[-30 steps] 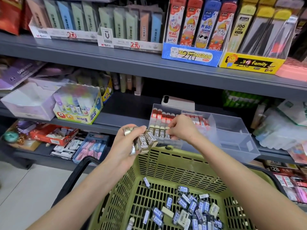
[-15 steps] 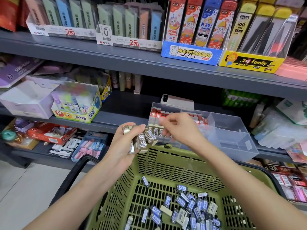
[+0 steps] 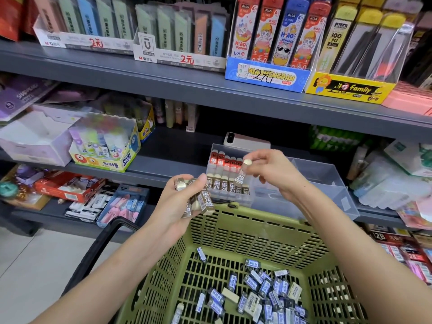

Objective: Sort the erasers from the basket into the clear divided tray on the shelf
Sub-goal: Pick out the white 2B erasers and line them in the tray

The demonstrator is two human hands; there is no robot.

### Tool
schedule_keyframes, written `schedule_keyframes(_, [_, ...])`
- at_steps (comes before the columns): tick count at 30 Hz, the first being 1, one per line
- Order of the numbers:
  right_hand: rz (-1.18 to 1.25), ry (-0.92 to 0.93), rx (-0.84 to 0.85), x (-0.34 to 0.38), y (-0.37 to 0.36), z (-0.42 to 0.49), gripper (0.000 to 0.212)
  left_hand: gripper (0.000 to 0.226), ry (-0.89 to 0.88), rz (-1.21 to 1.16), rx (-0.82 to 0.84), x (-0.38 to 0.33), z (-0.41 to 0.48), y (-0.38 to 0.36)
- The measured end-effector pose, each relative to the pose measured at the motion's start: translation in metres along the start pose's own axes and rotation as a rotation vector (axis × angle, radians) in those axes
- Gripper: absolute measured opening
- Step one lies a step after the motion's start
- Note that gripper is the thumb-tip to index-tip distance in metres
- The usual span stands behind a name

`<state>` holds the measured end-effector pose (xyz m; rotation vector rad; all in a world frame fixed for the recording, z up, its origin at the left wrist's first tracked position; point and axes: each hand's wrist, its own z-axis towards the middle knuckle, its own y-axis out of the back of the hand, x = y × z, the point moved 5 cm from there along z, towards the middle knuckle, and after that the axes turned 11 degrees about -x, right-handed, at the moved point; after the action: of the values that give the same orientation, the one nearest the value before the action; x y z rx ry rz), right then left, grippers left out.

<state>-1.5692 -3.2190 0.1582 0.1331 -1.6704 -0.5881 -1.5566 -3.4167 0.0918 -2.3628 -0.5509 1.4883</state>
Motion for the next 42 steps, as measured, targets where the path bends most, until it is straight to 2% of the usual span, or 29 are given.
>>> schedule_keyframes(4, [-0.147, 0.031, -0.002, -0.018, -0.006, 0.010, 0.017, 0.050, 0.029, -0.020, 0.000, 0.002, 0.001, 0.000])
schedule_keyframes(7, [-0.161, 0.018, -0.002, -0.031, -0.012, 0.015, 0.016, 0.055, 0.033, -0.023, -0.002, 0.002, 0.003, 0.001])
schedule_keyframes(12, [-0.173, 0.004, -0.049, -0.043, -0.016, 0.014, 0.019, 0.050, 0.037, -0.036, 0.014, 0.002, 0.004, 0.001])
schedule_keyframes(13, [-0.227, 0.050, -0.078, -0.042, -0.016, 0.014, 0.017, 0.049, 0.038, -0.035, 0.017, 0.002, 0.004, 0.001])
schedule_keyframes(15, [-0.484, 0.212, -0.159, -0.038, -0.016, 0.012, 0.011, 0.047, 0.040, -0.030, 0.021, 0.003, 0.003, 0.000])
schedule_keyframes(17, [-0.727, 0.376, -0.247, -0.033, -0.017, 0.011, 0.018, 0.046, 0.040, -0.026, 0.020, 0.003, 0.002, 0.000])
schedule_keyframes(23, [-1.096, 0.573, -0.153, -0.034, -0.029, 0.016, 0.031, 0.046, 0.035, -0.026, 0.020, 0.002, 0.001, 0.000])
schedule_keyframes(25, [-1.184, 0.609, -0.187, -0.028, -0.026, 0.012, 0.034, 0.045, 0.037, -0.035, 0.021, 0.002, 0.001, -0.001])
schedule_keyframes(27, [-1.062, 0.646, -0.274, -0.015, -0.023, -0.002, 0.034, 0.045, 0.038, -0.039, 0.024, 0.002, 0.000, -0.001])
schedule_keyframes(28, [-0.864, 0.622, -0.257, -0.008, -0.024, -0.011, 0.033, 0.046, 0.035, -0.036, 0.025, 0.001, -0.001, -0.002])
schedule_keyframes(30, [-0.368, 0.437, -0.027, 0.004, -0.034, -0.031, 0.028, 0.048, 0.024, -0.017, 0.025, 0.001, -0.001, -0.002])
schedule_keyframes(31, [-0.203, 0.357, 0.101, 0.010, -0.044, -0.041, 0.026, 0.049, 0.017, -0.005, 0.029, 0.001, -0.001, -0.002])
schedule_keyframes(33, [-0.120, 0.300, 0.204, 0.017, -0.055, -0.055, 0.031, 0.050, -0.001, 0.017, 0.039, 0.001, -0.002, -0.003])
schedule_keyframes(37, [0.002, 0.135, 0.288, 0.019, -0.054, -0.058, 0.046, 0.056, -0.036, 0.050, 0.042, 0.000, -0.004, -0.003])
schedule_keyframes(40, [0.065, 0.025, 0.380, 0.012, -0.047, -0.055, 0.033, 0.049, -0.027, 0.065, 0.078, 0.001, -0.007, -0.005])
schedule_keyframes(42, [0.111, -0.026, 0.382, 0.006, -0.042, -0.051, 0.026, 0.043, 0.003, 0.036, 0.102, 0.003, -0.008, -0.008])
